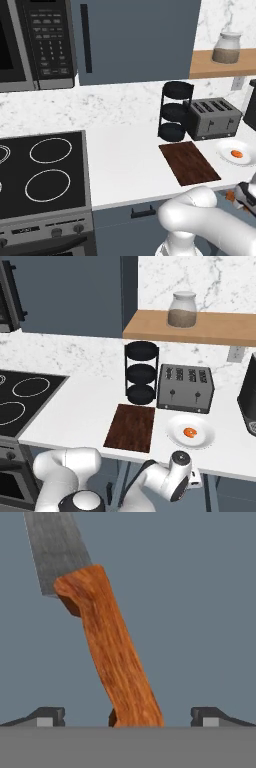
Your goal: Pick up the knife from the drawer and place it on the cutting board. Then place the meat from the plate to the cutting board.
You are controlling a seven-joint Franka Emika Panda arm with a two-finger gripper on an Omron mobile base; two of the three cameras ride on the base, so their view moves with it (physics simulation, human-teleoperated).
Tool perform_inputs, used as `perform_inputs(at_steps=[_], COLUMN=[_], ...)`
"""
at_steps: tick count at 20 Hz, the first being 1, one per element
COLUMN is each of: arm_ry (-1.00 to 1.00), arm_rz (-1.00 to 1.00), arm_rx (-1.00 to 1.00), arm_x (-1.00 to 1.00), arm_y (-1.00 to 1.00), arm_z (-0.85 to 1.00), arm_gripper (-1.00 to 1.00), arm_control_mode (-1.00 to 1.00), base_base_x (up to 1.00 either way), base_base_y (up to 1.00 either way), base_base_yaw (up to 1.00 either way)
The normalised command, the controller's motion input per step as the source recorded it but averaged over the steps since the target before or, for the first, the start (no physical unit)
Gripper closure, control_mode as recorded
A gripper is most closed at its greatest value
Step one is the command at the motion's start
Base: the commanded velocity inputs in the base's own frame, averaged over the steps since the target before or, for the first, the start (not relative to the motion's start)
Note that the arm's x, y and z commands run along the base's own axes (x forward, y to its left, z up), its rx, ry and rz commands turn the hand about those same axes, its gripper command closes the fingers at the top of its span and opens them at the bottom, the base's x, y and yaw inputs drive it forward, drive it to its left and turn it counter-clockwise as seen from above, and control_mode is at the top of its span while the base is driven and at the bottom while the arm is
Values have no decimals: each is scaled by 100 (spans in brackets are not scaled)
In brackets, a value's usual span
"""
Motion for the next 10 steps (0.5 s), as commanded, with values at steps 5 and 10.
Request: perform_inputs(at_steps=[5,10], arm_ry=[0,0], arm_rz=[1,3], arm_rx=[0,1], arm_x=[0,0], arm_y=[0,0], arm_z=[-23,-20], arm_gripper=[-100,-100], arm_control_mode=[-100,-100], base_base_x=[0,0], base_base_y=[0,0], base_base_yaw=[0,0])
